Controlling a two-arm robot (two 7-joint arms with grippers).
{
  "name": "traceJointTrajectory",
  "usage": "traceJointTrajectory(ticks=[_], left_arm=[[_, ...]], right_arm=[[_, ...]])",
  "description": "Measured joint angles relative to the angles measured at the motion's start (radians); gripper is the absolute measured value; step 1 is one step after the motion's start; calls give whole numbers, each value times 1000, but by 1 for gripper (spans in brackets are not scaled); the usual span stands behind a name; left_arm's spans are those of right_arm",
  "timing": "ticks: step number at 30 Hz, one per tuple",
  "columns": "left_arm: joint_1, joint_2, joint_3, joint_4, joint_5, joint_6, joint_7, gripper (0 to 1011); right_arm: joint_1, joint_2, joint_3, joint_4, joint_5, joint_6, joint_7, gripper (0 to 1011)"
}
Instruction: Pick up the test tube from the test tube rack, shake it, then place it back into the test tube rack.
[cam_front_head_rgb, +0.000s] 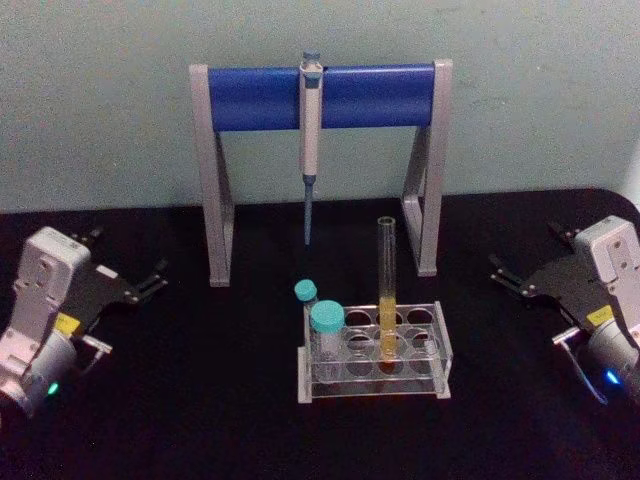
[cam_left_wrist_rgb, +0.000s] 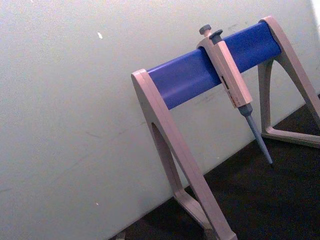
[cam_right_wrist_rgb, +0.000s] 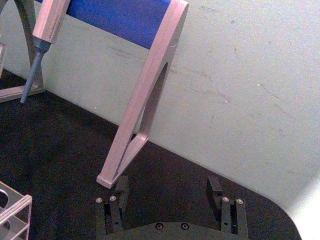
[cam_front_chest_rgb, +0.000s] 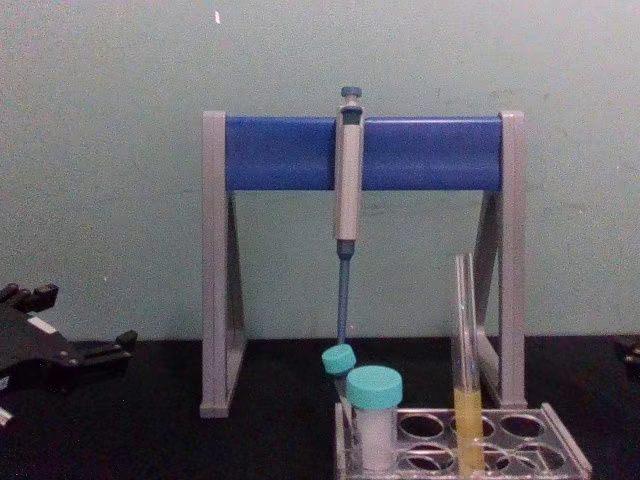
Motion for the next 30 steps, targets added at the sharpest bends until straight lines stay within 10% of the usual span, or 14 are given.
traceJointTrajectory(ticks=[30], left_arm=[[0,0,0,0,0,0,0,1010]], right_arm=[[-1,-1,2,0,-1,0,2,1000]])
